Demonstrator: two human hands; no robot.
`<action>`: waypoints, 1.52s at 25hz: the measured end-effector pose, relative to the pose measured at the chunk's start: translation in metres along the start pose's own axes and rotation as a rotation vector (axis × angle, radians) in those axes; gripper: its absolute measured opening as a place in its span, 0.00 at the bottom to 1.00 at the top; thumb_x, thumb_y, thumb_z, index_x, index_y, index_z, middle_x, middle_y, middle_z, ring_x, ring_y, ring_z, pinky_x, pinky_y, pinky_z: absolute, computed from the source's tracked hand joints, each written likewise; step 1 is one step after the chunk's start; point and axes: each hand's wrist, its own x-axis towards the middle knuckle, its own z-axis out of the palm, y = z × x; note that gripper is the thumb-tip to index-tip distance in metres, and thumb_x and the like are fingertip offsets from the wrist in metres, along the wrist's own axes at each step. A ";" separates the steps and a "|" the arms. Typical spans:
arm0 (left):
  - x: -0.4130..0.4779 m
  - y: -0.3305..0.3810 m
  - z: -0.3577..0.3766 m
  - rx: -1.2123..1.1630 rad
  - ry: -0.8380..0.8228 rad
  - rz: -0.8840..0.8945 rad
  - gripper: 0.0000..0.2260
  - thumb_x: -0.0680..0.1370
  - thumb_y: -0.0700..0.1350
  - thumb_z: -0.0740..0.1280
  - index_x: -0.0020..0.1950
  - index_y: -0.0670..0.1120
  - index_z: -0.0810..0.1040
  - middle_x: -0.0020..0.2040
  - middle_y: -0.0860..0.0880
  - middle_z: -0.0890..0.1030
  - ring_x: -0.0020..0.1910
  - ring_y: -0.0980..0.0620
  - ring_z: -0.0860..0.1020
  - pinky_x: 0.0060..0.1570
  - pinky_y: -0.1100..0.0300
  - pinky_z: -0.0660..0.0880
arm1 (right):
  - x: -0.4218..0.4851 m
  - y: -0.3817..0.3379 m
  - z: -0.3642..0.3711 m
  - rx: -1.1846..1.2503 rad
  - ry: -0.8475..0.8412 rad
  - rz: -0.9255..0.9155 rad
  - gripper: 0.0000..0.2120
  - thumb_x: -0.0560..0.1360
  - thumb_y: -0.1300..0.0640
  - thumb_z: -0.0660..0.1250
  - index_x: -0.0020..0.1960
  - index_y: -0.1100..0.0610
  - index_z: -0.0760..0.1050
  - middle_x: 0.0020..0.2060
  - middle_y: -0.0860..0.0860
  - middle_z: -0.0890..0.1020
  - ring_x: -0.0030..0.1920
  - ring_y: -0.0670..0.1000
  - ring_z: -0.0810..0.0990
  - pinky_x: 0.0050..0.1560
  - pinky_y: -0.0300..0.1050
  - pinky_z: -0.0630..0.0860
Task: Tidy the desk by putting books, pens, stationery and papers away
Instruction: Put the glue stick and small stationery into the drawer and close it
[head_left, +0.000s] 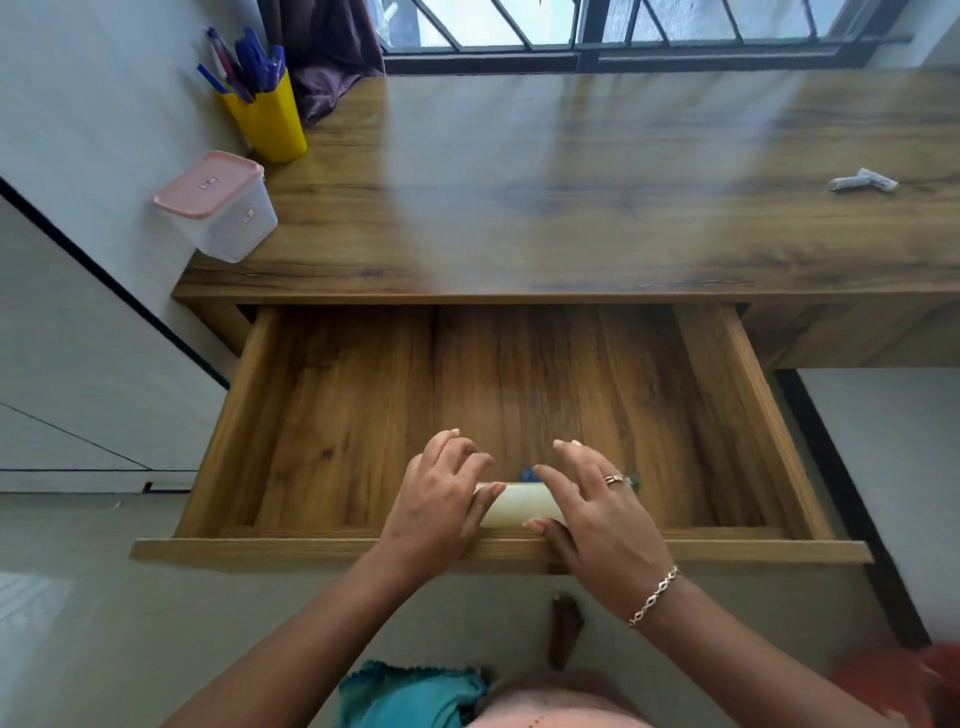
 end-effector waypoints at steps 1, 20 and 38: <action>-0.007 0.000 0.000 0.023 -0.023 -0.004 0.23 0.79 0.58 0.51 0.54 0.46 0.80 0.53 0.48 0.80 0.61 0.45 0.76 0.51 0.51 0.77 | -0.001 -0.004 0.006 -0.022 0.009 0.020 0.31 0.79 0.40 0.41 0.56 0.56 0.77 0.59 0.59 0.78 0.61 0.58 0.74 0.56 0.54 0.76; 0.027 -0.021 0.004 0.157 0.027 0.050 0.31 0.81 0.60 0.42 0.63 0.43 0.77 0.65 0.42 0.76 0.67 0.44 0.72 0.64 0.42 0.70 | 0.050 0.005 0.019 -0.104 0.190 -0.002 0.24 0.80 0.44 0.41 0.67 0.54 0.64 0.65 0.56 0.74 0.69 0.54 0.63 0.69 0.49 0.63; 0.149 -0.075 0.015 0.260 0.289 0.194 0.26 0.80 0.58 0.49 0.68 0.41 0.67 0.68 0.40 0.72 0.71 0.44 0.63 0.70 0.46 0.55 | 0.170 0.060 0.029 -0.234 0.181 -0.261 0.34 0.76 0.34 0.49 0.73 0.56 0.58 0.72 0.56 0.64 0.73 0.57 0.57 0.69 0.57 0.57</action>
